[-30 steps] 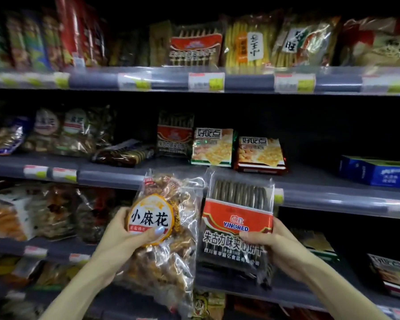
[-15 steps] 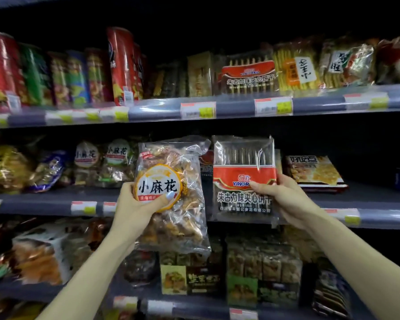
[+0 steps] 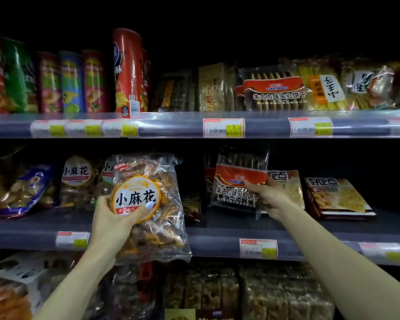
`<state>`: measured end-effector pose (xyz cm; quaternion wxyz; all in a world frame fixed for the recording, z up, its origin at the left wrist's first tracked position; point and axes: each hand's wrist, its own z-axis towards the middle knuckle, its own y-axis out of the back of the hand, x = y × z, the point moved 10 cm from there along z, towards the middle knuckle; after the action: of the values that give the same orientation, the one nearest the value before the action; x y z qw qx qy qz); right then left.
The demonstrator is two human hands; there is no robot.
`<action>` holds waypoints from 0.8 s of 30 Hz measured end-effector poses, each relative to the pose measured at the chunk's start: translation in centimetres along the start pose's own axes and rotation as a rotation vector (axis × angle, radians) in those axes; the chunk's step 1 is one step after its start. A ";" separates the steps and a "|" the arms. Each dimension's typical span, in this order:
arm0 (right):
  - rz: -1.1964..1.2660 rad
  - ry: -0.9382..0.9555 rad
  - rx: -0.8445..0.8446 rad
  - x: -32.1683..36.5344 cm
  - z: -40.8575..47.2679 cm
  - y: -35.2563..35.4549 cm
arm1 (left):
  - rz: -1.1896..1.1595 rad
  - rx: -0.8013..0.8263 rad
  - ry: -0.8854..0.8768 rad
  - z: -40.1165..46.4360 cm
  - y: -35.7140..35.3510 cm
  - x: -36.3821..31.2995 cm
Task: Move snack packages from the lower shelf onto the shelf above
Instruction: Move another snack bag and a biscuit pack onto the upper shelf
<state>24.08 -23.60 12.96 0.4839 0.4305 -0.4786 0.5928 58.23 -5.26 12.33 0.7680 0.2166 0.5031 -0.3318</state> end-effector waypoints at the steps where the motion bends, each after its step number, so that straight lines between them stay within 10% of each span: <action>1: -0.044 -0.005 0.009 -0.1 0.5 -0.4 | -0.003 0.000 -0.006 0.3 0.0 0.0; 24: -1.040 0.430 -0.320 3.5 2.2 -4.0 | -0.080 0.098 -0.106 4.4 -2.6 -2.1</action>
<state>27.58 -24.94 17.36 0.8566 0.4004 -0.1788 0.2718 58.53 -9.38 16.00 0.7680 0.2158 0.4533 -0.3976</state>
